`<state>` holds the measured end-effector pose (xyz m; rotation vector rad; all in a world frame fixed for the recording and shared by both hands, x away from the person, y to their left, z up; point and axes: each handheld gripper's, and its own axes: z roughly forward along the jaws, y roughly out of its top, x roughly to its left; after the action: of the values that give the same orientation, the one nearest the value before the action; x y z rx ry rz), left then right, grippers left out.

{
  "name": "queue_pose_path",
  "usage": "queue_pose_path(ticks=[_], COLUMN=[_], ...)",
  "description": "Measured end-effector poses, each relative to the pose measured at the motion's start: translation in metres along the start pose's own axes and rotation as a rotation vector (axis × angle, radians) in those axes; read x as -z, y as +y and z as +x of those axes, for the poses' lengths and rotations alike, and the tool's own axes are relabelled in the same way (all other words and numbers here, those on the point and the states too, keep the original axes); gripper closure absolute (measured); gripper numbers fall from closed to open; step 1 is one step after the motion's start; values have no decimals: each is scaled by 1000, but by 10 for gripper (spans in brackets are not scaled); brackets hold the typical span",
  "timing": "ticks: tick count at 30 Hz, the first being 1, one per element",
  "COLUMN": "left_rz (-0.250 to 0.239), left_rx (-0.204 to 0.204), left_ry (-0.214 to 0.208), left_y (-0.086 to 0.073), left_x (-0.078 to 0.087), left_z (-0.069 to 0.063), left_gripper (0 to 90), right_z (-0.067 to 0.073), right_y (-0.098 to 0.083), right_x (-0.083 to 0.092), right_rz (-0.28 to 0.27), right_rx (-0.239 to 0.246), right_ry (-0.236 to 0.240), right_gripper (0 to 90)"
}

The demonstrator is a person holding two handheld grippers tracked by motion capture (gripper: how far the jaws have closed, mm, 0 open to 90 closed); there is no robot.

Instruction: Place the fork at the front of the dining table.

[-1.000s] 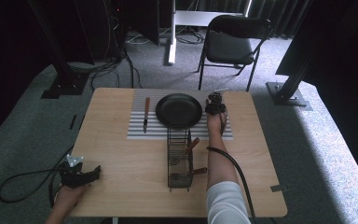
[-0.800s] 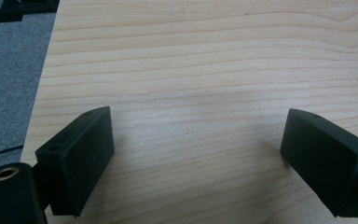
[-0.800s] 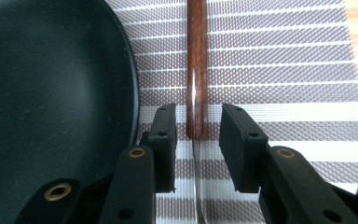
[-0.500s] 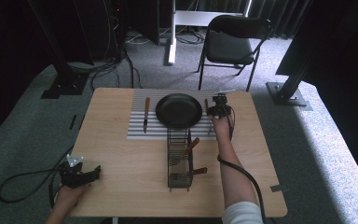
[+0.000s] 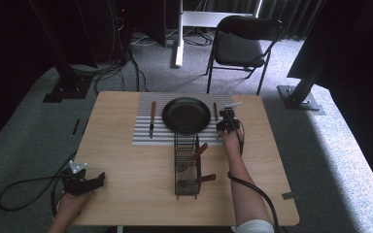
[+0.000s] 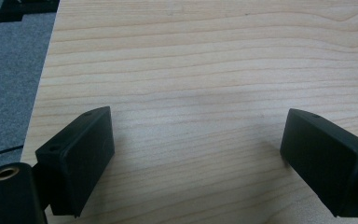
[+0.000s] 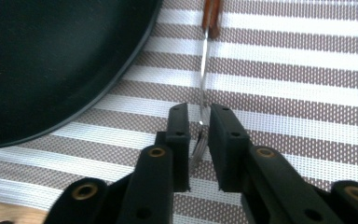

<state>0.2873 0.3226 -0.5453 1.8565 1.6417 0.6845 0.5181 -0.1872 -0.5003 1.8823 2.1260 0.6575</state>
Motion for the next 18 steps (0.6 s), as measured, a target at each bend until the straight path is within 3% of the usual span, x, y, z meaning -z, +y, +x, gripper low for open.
queue_pose_path(ticks=[1, 7, 18], left_rz=[0, 0, 0], left_rx=[0, 0, 0], left_ry=[0, 0, 0], left_y=[0, 0, 0], left_x=[0, 0, 0], left_z=[0, 0, 0], left_gripper=[95, 95, 95], right_z=[-2, -17, -35], right_y=[0, -2, -13], right_x=[-1, -1, 0], right_rz=[2, -24, -31], right_rx=[-4, -70, -116], right_ry=[-3, 20, 33], right_gripper=[843, 862, 720])
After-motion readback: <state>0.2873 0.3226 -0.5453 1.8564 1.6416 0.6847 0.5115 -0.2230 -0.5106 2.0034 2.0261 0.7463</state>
